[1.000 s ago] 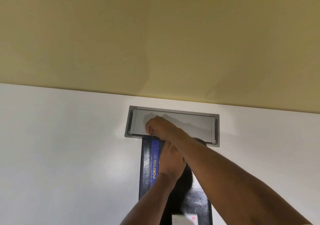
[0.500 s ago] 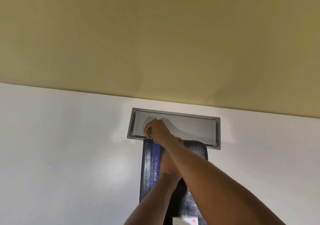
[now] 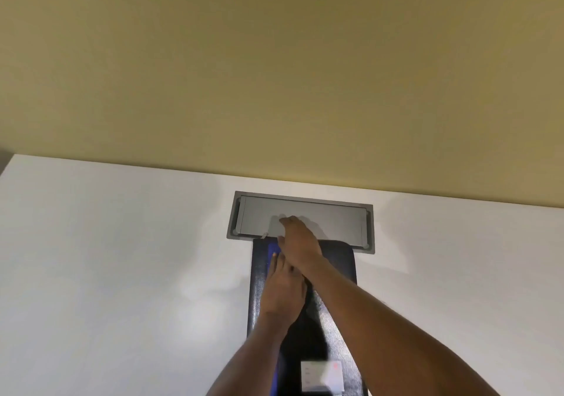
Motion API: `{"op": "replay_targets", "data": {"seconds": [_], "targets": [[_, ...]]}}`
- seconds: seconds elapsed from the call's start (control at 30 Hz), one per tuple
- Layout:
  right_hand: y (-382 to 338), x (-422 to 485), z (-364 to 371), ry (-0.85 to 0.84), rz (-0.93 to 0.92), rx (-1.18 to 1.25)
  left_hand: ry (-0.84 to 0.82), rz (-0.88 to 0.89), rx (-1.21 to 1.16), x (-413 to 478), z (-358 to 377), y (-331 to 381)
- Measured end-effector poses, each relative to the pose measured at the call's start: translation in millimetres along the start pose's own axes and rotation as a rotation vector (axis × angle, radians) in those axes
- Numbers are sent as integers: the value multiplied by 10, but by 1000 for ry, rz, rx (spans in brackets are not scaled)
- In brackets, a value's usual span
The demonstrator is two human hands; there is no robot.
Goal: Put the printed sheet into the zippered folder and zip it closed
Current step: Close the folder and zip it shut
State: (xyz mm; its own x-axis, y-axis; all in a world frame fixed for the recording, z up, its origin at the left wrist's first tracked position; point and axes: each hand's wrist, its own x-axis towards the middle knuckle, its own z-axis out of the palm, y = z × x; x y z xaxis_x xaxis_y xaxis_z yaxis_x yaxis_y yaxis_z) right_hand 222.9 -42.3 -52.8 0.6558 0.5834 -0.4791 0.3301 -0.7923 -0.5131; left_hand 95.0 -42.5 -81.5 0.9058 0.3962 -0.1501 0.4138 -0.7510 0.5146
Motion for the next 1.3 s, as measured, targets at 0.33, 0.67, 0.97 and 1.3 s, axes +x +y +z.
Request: {"op": "replay_targets", "data": {"seconds": [0.33,0.67,0.97,1.3], "targets": [[724,-1188,161,239,147,-106,-29,-223,45,-499,-261,-163],[1170,-2147,576,268,349,-47,13,-493,-115,-1190,-223,-282],[1230,-2427,855,281,503,246,42,-535,-309,-1443,-92,-257],[1157,-2122,695,258,754,500,-33,-920,-752,-916,-369,-405]]}}
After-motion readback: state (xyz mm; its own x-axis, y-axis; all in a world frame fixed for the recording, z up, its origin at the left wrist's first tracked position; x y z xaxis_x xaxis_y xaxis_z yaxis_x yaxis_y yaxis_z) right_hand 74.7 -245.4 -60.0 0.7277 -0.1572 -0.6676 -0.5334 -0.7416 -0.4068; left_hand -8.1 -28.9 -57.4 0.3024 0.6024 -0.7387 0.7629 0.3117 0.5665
